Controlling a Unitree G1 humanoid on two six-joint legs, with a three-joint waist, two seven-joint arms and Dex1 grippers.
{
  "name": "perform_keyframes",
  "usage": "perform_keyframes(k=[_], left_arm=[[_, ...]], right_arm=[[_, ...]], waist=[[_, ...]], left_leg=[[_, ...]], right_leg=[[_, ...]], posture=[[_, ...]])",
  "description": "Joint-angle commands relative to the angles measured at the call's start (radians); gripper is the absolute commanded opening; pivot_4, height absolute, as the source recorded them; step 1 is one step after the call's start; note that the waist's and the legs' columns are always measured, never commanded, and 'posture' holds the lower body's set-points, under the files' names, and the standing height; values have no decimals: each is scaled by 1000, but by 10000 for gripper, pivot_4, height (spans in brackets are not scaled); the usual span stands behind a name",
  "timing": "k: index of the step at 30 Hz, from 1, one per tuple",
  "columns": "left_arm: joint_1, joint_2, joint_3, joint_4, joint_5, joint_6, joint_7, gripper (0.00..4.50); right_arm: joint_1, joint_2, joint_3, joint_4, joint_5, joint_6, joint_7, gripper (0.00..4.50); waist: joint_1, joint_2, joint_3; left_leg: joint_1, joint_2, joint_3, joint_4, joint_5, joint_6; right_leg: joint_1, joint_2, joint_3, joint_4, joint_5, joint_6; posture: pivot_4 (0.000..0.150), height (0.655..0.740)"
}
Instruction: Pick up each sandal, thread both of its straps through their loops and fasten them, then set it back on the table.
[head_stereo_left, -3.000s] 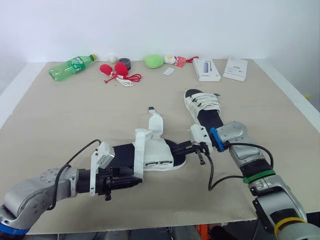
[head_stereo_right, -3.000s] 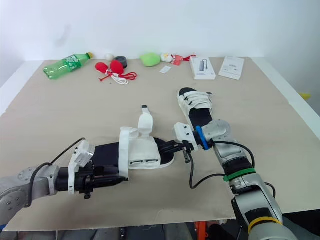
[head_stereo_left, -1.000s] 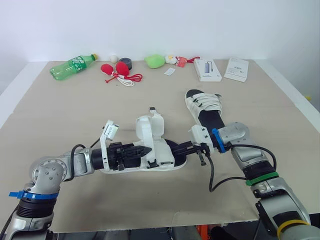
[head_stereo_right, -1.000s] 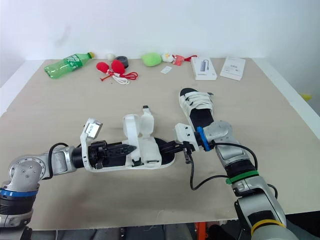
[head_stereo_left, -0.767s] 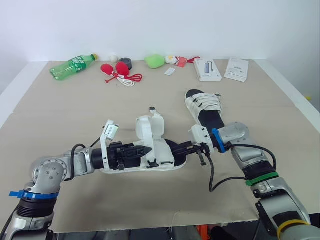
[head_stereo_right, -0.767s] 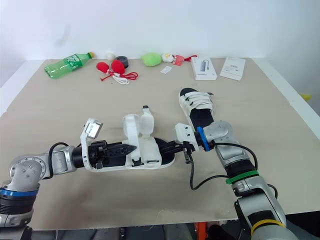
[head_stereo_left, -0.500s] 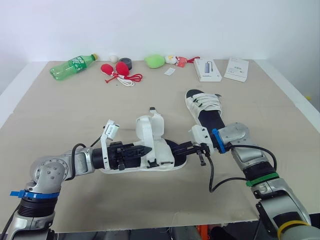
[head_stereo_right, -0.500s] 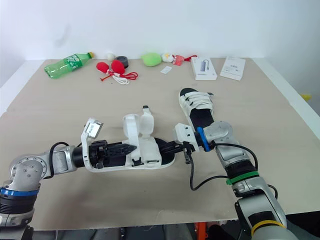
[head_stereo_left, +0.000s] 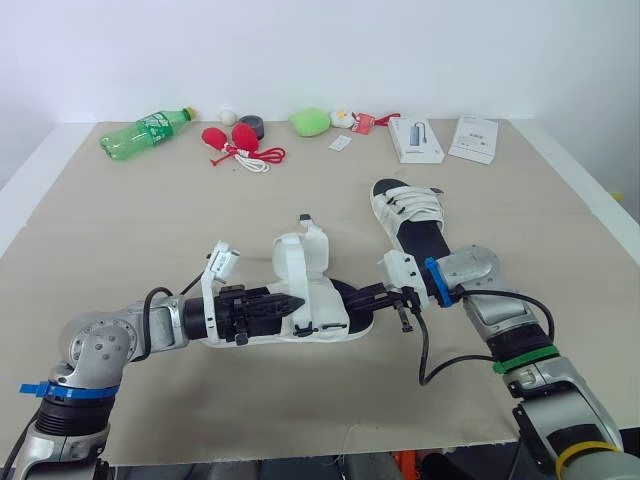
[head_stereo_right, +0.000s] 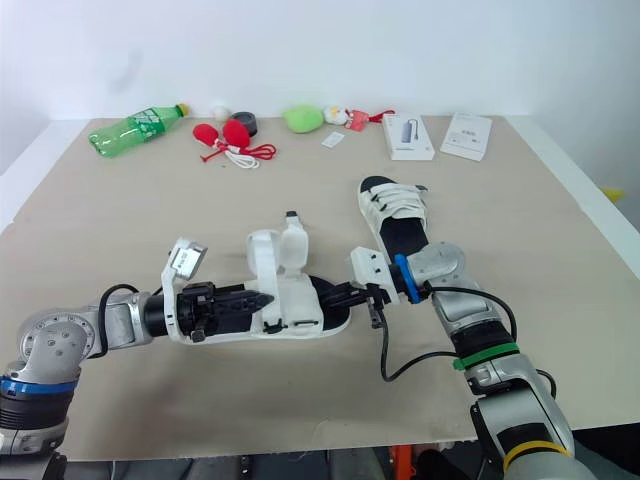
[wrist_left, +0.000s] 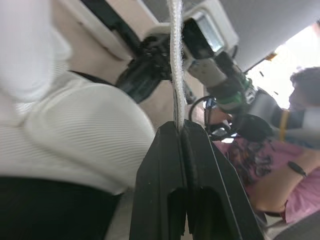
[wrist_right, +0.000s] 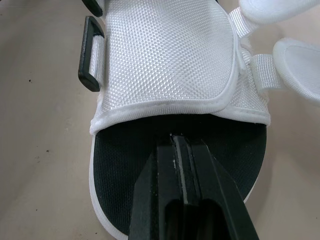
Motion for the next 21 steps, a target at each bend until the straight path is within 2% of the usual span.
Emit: perform_keyframes(k=[1,15,20,21], left_arm=[[17,13,-31,-50,12,7,-26,366],[61,68,-97,-45,225,-111,-107,366],[57,52,-67,-57,174,-88,-106,366],[53,53,-61,-58,162,-81,-107,2868]], right_arm=[[16,-16,2,-13,-10,1,6,0],[15,-14,3,-6,-13,-2,2,0],[9,-9,5,4,-16,-7,1,0],[7,-8,5,7,-16,-9,2,0]], waist=[[0,0,0],[0,0,0],[0,0,0],[0,0,0]], left_leg=[[0,0,0,0,0,0],[0,0,0,0,0,0],[0,0,0,0,0,0],[0,0,0,0,0,0]], right_leg=[[0,0,0,0,0,0],[0,0,0,0,0,-1],[0,0,0,0,0,-1],[0,0,0,0,0,-1]], posture=[[1500,7400],[1500,7400],[1500,7400],[1500,7400]])
